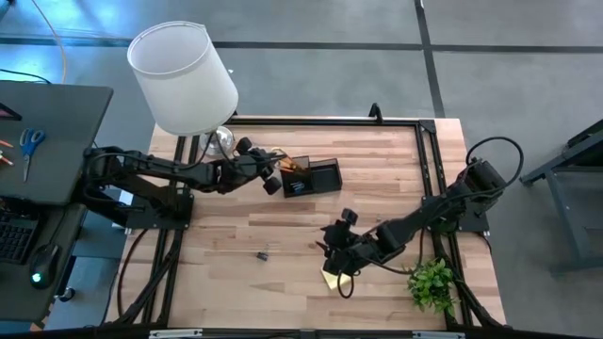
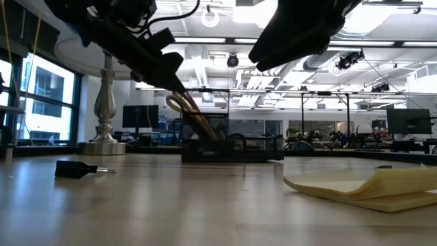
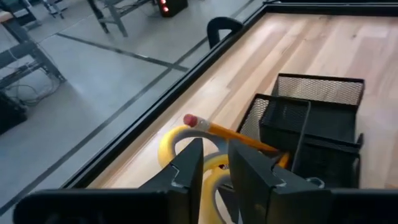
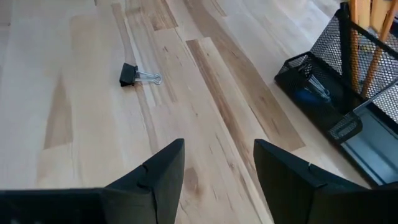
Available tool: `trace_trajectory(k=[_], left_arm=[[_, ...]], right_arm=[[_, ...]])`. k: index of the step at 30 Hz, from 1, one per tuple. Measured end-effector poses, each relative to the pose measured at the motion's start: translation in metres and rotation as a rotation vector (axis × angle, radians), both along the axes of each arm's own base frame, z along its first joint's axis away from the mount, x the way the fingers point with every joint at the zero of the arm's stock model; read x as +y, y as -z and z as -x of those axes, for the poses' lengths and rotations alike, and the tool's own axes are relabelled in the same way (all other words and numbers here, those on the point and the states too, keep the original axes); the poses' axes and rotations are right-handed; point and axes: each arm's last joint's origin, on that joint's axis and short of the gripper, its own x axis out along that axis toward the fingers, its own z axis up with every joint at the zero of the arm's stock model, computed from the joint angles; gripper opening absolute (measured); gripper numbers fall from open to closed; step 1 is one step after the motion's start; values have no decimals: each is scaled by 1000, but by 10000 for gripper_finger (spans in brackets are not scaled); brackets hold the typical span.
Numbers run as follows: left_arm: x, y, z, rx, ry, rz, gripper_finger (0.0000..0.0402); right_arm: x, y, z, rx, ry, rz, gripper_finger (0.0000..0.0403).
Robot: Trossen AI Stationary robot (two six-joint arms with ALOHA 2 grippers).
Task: Pick and place office supplies into organizer
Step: Put the orange pencil into the black desk organizer, then adjust the black desk organizer
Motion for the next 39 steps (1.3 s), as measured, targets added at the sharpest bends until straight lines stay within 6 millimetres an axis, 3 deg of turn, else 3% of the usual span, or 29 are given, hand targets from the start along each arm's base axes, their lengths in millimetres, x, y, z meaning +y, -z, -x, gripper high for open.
trace_trajectory(k=[8,14,22,26,30,34,39], left_arm=[[-22,-23,5,-84,101,-20,45],[-44,-43,15,-157,218,-27,35],[-79,-54,18,-278,440,114,28],[-93,-54,18,-287,526,158,28],[-107,-57,21,-305,596,187,28],[-115,-63,26,-335,641,183,25],[-113,-73,34,-401,600,188,24]], right_arm=[[-3,-1,-1,0,5,47,188],[-10,3,5,63,45,209,188],[-29,3,-2,163,-46,274,161],[-52,-9,-4,205,-86,293,136],[-83,-34,2,221,-128,297,128],[-130,-50,8,249,-131,236,139],[-188,-44,13,370,-109,195,168]])
